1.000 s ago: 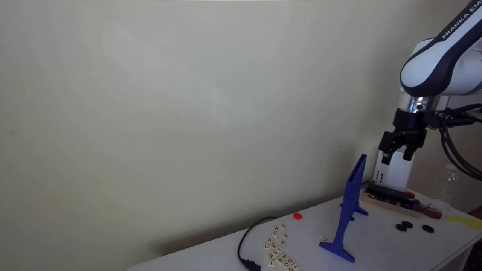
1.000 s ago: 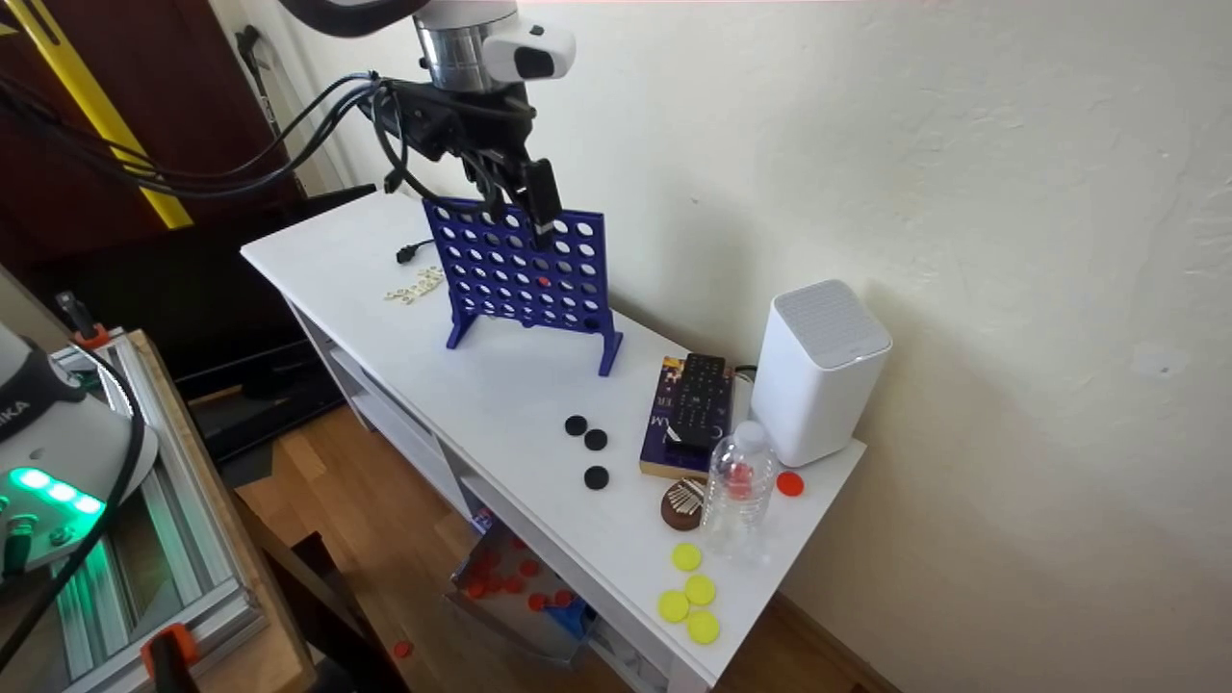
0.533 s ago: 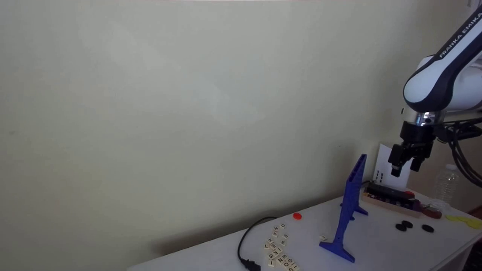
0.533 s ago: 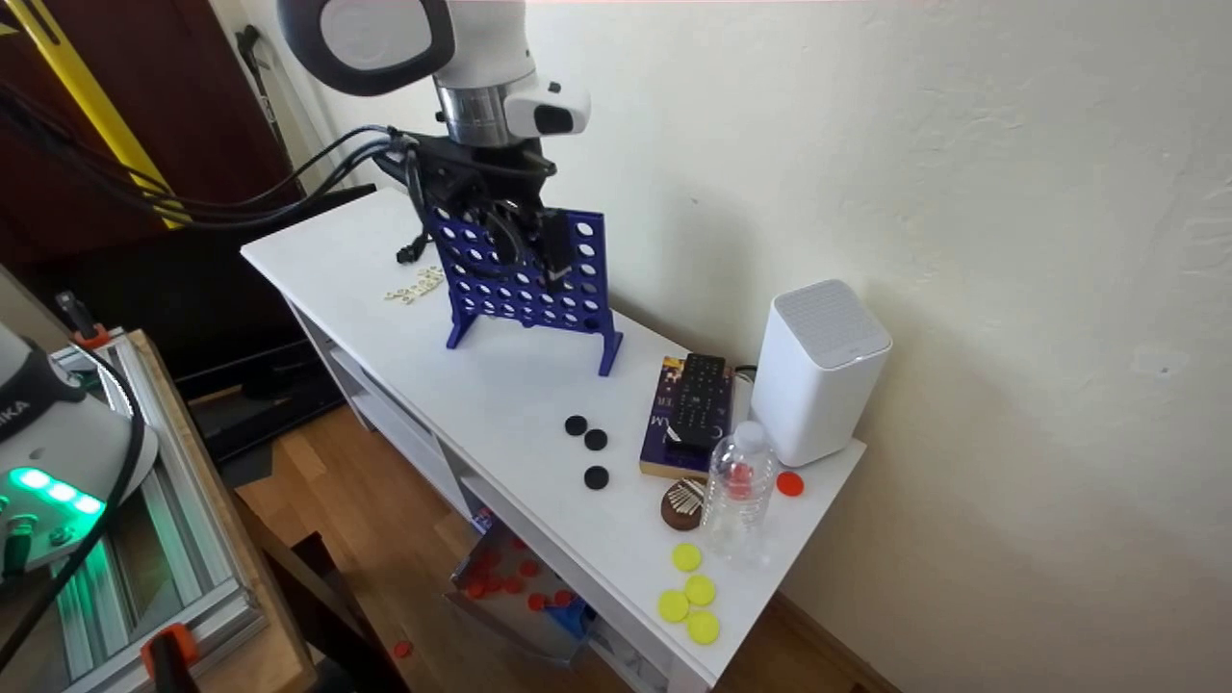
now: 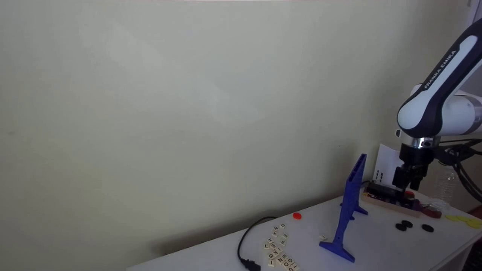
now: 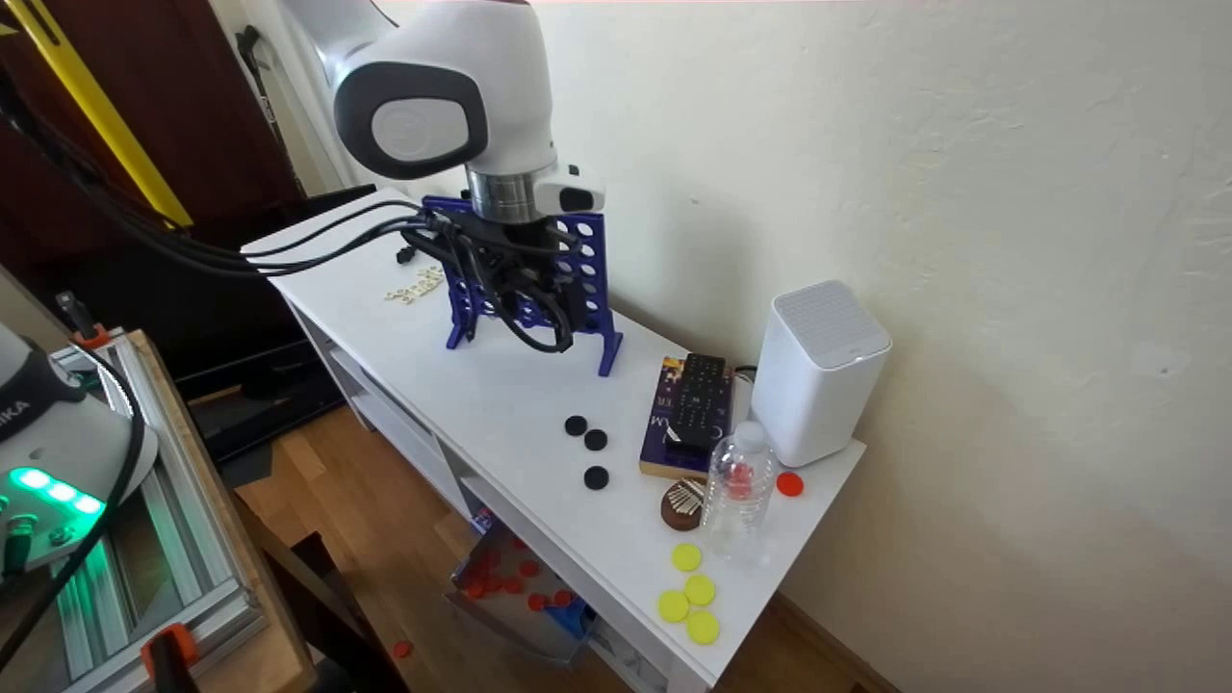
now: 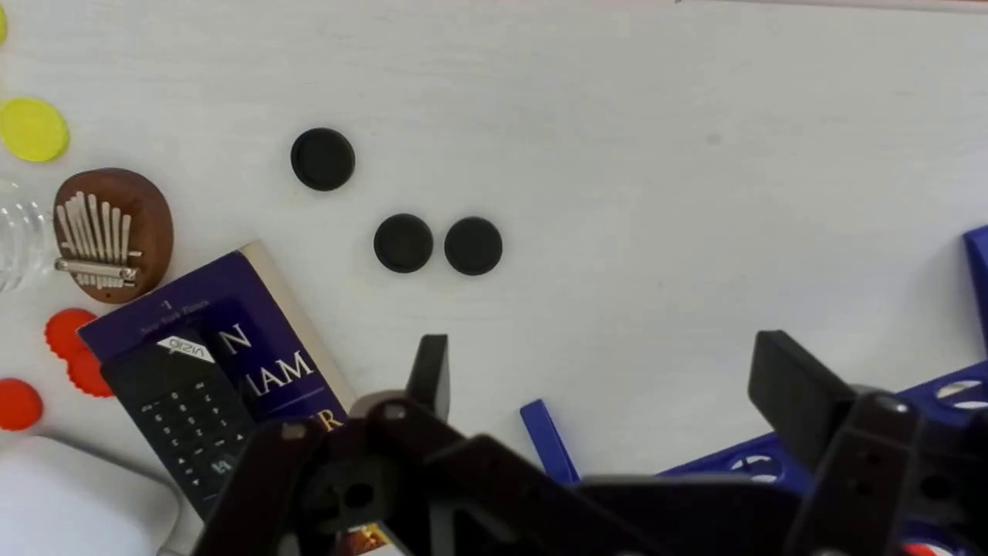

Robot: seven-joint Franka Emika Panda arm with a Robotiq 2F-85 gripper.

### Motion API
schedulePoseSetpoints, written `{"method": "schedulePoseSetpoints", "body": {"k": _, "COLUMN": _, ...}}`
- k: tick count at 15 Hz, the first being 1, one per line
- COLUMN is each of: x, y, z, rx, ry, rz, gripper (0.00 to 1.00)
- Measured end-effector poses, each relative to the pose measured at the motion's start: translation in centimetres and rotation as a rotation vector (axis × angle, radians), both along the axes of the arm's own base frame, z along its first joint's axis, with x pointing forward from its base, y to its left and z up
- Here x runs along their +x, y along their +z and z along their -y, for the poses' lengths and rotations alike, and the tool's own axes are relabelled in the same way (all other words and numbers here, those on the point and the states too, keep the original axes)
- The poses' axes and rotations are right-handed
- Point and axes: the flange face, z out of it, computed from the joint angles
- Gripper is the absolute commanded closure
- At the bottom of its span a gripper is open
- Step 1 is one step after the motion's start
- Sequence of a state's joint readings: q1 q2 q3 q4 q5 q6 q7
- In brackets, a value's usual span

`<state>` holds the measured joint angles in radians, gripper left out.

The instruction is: Put one black chip in the blue gameboard.

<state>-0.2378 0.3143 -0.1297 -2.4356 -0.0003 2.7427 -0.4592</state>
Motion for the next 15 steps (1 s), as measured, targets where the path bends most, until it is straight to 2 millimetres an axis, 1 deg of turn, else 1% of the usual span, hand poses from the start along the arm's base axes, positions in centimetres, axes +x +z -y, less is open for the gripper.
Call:
{"method": "schedulePoseSetpoints", "body": {"k": 5, "x": 1.6, "y": -4.0, "z": 0.6, "rx": -0.005, "ry": 0.02, "rz": -0.049, "gripper": 0.0}}
{"method": "schedulePoseSetpoints", "body": {"k": 10, "x": 3.3, "y": -7.4, "z": 1.1, "rx": -0.025, "ry": 0.061, "rz": -0.089, "gripper": 0.0}}
{"method": "schedulePoseSetpoints", "body": {"k": 15, "x": 3.9, "y": -10.2, "z": 1.0, "rx": -0.017, "ry": 0.077, "rz": -0.146, "gripper": 0.0}}
